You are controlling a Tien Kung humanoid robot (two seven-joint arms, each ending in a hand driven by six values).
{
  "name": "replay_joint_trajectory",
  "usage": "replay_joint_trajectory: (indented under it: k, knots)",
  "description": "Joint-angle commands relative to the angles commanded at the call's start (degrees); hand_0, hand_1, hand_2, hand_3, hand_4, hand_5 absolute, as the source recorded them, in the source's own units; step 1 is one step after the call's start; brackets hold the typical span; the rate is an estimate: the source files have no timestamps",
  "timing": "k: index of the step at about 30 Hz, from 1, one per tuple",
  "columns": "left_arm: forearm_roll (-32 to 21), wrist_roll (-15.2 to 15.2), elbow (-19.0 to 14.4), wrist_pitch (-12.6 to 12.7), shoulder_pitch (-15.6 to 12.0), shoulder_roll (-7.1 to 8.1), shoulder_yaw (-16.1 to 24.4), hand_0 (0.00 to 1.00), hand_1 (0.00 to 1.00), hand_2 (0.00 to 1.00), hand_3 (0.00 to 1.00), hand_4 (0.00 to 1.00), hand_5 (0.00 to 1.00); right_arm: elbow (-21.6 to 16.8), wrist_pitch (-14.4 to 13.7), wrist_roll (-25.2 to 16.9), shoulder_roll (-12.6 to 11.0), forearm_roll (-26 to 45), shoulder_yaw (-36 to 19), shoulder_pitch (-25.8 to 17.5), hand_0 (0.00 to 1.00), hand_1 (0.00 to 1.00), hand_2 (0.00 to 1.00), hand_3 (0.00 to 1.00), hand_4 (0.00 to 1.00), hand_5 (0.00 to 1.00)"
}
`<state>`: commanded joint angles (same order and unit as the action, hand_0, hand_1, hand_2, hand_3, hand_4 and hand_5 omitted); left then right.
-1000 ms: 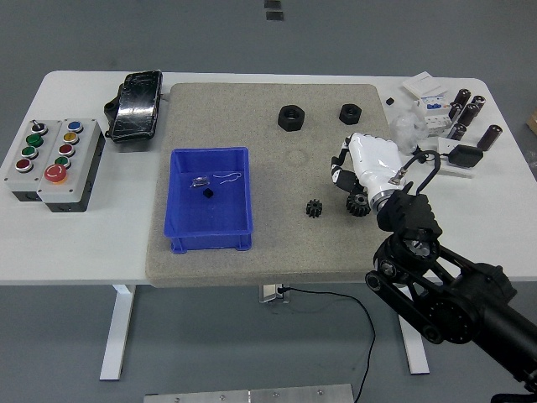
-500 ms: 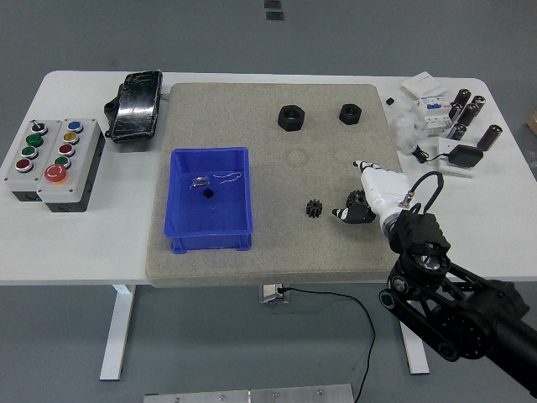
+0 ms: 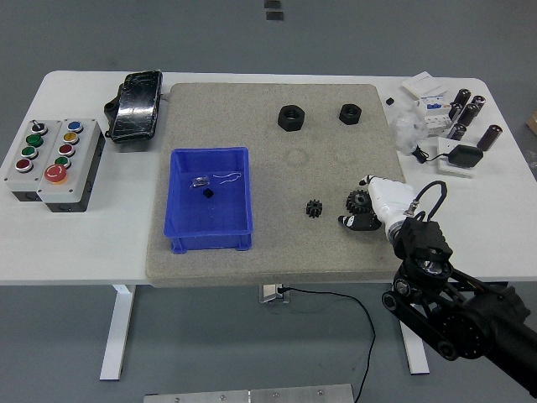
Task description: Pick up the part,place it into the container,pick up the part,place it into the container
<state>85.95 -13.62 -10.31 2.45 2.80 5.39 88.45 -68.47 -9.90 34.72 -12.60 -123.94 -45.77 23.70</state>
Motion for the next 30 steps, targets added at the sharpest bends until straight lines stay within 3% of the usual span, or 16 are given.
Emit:
replay_joint_trajectory:
  k: [1,14,22,25,30]
  knots:
    - [-0.1,0.0,0.0,0.0,0.0,-0.02,-0.1,0.667,0.632,0.550,0.603,0.706,0.354,0.1,-0.6,-0.2,0.0,0.1,0.1,0.0,0.317,0.510,0.460,0.553,0.503,0.065]
    - [-0.3,0.2,0.0,0.0,0.0,-0.07,-0.4,0.667,0.632,0.551,0.603,0.705,0.354,1.4,-3.0,-1.5,0.2,0.4,1.3,0.3,0.320,0.494,0.430,0.506,0.457,0.028]
    - [-0.3,0.2,0.0,0.0,0.0,-0.12,-0.4,0.667,0.631,0.551,0.603,0.705,0.355,-1.8,-3.5,-1.4,0.0,-0.2,1.8,2.1,0.323,0.495,0.428,0.506,0.454,0.019]
    - [-0.1,0.1,0.0,0.0,0.0,-0.12,-0.2,0.667,0.632,0.551,0.603,0.704,0.355,-3.2,-4.2,-2.0,1.2,0.5,1.7,3.5,0.324,0.496,0.427,0.505,0.457,0.021]
    - [0.3,0.1,0.0,-0.1,0.1,-0.32,0.0,0.667,0.632,0.551,0.603,0.704,0.355,-5.4,-8.4,-4.7,4.8,2.8,0.9,5.2,0.324,0.496,0.427,0.505,0.457,0.021]
